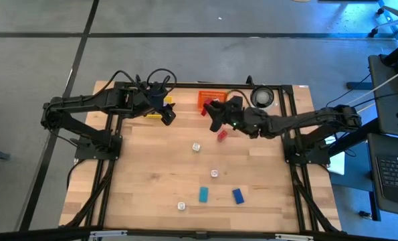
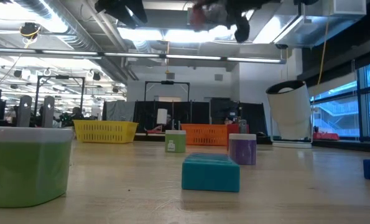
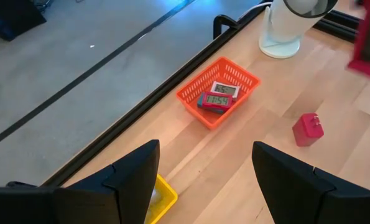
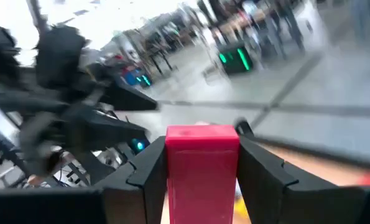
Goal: Pick & Place Office items
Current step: Put the red digital timer into the orange bin
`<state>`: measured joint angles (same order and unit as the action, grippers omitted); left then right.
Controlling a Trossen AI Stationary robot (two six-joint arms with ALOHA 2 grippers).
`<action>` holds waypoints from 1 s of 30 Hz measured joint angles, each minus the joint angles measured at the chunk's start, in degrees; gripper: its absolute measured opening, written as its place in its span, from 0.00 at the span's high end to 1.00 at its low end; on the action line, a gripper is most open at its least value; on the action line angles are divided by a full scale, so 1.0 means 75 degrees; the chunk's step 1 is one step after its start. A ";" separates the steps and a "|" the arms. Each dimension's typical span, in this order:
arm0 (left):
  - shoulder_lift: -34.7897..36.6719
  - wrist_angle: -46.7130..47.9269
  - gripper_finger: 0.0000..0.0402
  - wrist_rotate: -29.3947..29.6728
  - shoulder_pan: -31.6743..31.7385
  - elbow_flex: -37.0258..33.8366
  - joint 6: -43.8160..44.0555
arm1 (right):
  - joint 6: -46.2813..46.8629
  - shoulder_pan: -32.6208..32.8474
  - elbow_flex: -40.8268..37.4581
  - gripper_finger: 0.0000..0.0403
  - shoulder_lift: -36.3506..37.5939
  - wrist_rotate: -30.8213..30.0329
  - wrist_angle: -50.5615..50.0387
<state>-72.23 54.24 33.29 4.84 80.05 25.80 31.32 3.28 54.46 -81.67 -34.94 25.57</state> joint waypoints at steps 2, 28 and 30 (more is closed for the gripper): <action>0.0000 0.0000 0.37 -0.0039 -0.0004 0.0000 0.0000 | 0.0849 -0.0143 0.0000 0.60 0.0000 0.0000 -0.0665; 0.0000 -0.0067 0.37 0.1656 0.0062 0.0000 -0.0402 | -0.0353 -0.2881 0.0028 0.60 -0.1505 0.1031 -0.2476; 0.0000 -0.0067 0.37 0.1806 0.0147 0.0000 -0.0402 | -0.0698 -0.3095 0.0030 0.60 -0.1610 0.1267 -0.2470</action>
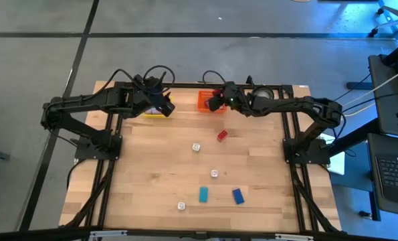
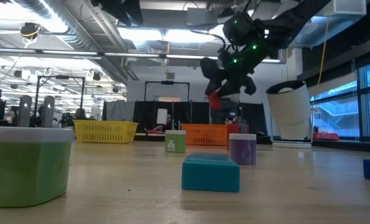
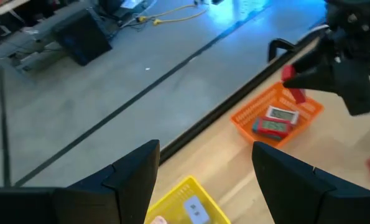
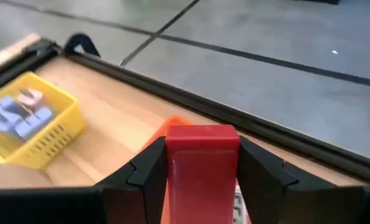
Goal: Pick & Place Office items
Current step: Put the red digital timer into the orange bin, then put the dark blue digital timer into the orange bin
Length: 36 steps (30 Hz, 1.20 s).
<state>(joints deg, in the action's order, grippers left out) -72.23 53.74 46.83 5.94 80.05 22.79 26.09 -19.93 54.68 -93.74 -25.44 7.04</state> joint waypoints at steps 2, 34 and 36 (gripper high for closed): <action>0.0000 0.0000 0.37 0.0106 0.0115 0.0000 0.0033 | -0.0412 -0.0171 0.0011 0.60 -0.0067 0.0163 0.0012; 0.0000 0.0003 0.37 -0.0178 0.0582 0.0000 -0.0142 | -0.1708 -0.0567 0.0020 0.37 -0.1294 0.0790 0.0030; 0.0000 0.0003 0.37 -0.0172 0.0582 0.0000 -0.0143 | -0.1707 -0.0567 0.0137 0.34 -0.1227 0.0848 -0.0165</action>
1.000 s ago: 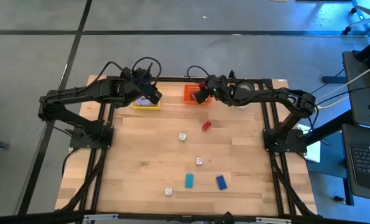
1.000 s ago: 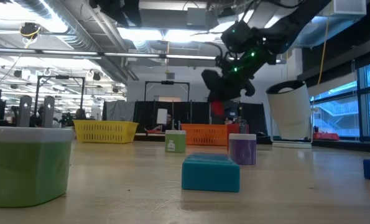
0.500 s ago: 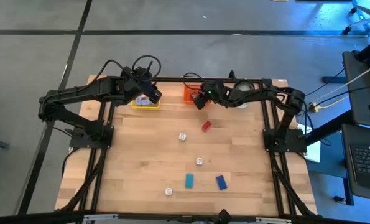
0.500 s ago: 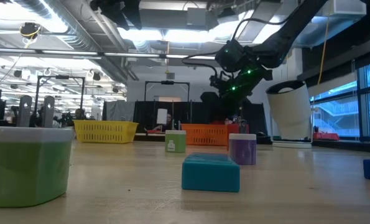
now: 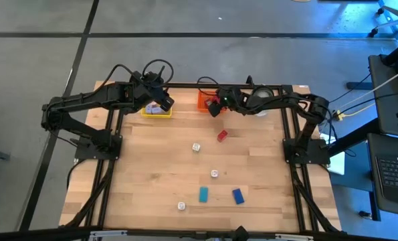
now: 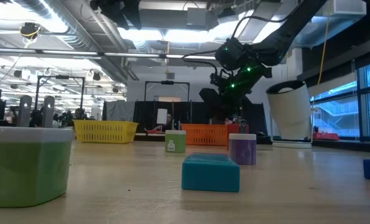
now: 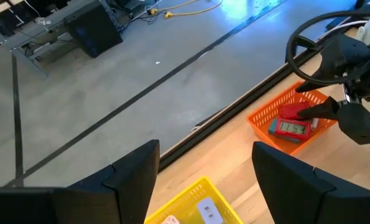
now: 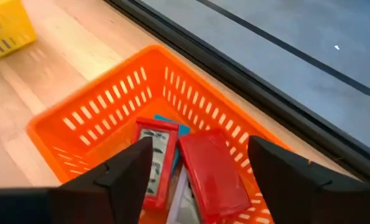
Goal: Pick & Place Office items
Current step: Put the dark blue digital timer into the orange bin
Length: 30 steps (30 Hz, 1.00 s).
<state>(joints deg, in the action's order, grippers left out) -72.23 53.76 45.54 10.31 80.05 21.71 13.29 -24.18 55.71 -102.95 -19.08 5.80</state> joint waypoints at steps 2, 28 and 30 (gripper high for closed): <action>0.0000 0.0000 0.37 -0.0003 0.0000 0.0000 0.0000 | -0.0006 0.0003 0.0253 0.31 0.0109 0.0007 -0.0454; 0.0000 0.0178 0.37 -0.1274 -0.0003 0.0000 0.0006 | 0.7314 0.4020 0.2939 0.33 0.0537 0.2660 -0.9295; 0.0000 0.0178 0.37 -0.1229 -0.0003 0.0000 0.0006 | 0.8071 0.4503 0.2883 0.33 0.0455 0.2684 -0.9310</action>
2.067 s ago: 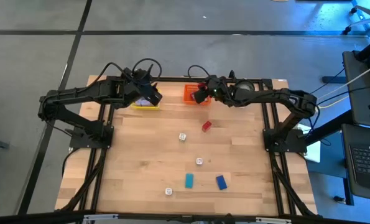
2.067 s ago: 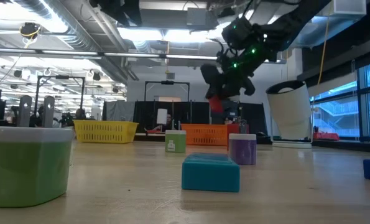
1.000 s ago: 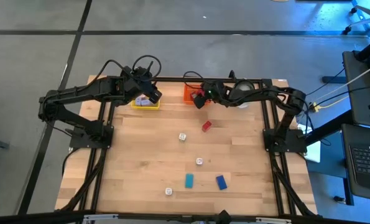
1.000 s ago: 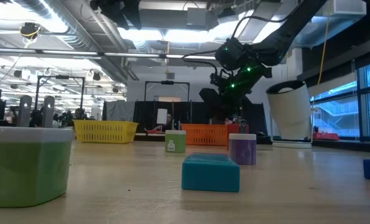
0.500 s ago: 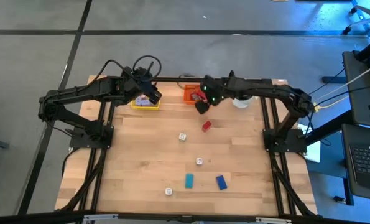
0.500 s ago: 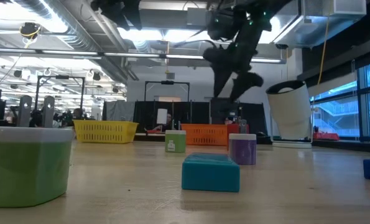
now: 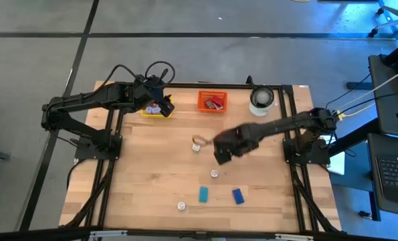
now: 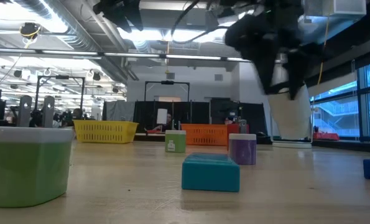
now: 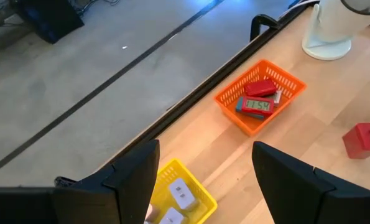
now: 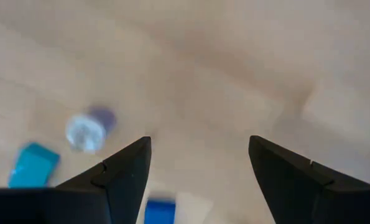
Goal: Pick & Place Office items
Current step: Put the dark blue digital timer into the orange bin
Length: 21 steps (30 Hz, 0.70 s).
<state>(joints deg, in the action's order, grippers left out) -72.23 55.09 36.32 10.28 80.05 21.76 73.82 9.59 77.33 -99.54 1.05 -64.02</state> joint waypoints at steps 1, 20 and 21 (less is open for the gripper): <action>0.0000 -0.0001 0.37 0.0005 0.0000 0.0000 0.0007 | 0.0418 0.0210 -0.0026 0.33 -0.0049 0.0045 -0.0053; 0.0003 -0.0050 0.37 0.0008 0.0000 0.0000 -0.0186 | 0.3920 0.2340 -0.1305 0.32 -0.0354 0.1613 0.2235; 0.0003 -0.0050 0.37 0.0008 0.0000 0.0000 -0.0147 | 0.3969 0.2381 -0.1347 0.32 -0.0354 0.1604 0.2313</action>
<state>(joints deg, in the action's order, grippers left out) -72.20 54.72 36.38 10.28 80.05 20.65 103.59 27.44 67.23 -102.19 13.08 -46.67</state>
